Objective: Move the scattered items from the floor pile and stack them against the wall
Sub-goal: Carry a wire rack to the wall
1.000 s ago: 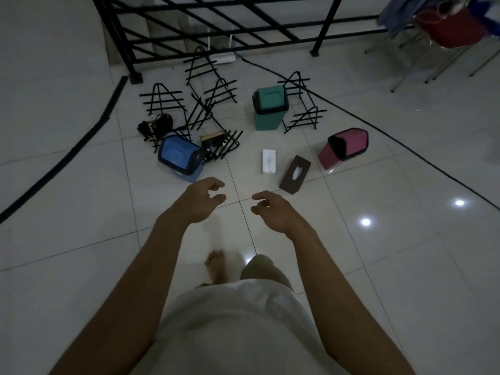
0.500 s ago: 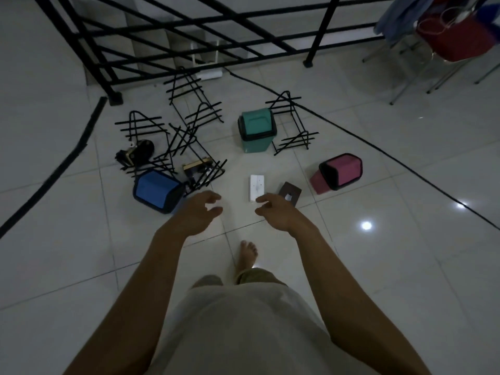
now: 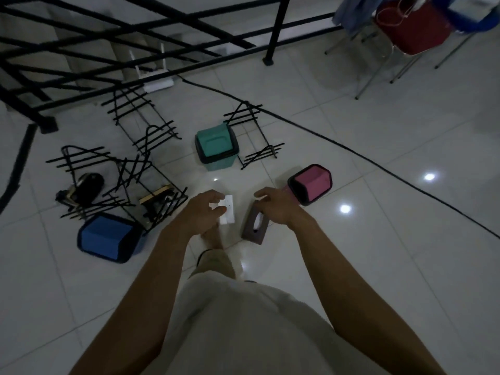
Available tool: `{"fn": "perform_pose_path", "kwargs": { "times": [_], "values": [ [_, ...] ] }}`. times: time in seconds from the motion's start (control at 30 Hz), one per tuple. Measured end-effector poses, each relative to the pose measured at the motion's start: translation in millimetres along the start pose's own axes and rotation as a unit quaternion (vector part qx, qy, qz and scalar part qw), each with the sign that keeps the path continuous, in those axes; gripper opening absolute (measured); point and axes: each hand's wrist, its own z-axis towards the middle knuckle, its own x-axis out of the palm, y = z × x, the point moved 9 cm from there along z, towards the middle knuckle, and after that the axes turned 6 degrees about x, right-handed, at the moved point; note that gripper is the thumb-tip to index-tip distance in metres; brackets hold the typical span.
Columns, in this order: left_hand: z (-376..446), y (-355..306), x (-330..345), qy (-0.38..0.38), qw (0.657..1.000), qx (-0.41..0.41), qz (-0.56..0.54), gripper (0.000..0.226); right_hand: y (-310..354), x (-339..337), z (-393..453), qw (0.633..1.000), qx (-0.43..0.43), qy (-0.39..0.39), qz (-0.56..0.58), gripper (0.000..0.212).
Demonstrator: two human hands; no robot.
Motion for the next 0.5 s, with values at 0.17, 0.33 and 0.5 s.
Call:
{"fn": "perform_pose_path", "kwargs": {
  "times": [0.17, 0.33, 0.5],
  "values": [
    [79.3, -31.8, -1.5, 0.032, 0.999, 0.020, 0.022, 0.033, 14.2, -34.2, 44.5, 0.999, 0.022, 0.007, -0.034, 0.038],
    [134.6, -46.2, -3.8, 0.041, 0.998, -0.006, 0.040, 0.034, 19.8, -77.7, 76.5, 0.999, 0.007, 0.009, -0.043, 0.037],
    [174.1, -54.9, 20.0, 0.029, 0.998, -0.050, 0.024, 0.033, 1.1, -116.1, 119.4, 0.997, 0.005, 0.036, -0.068, 0.040]
  ]
}}
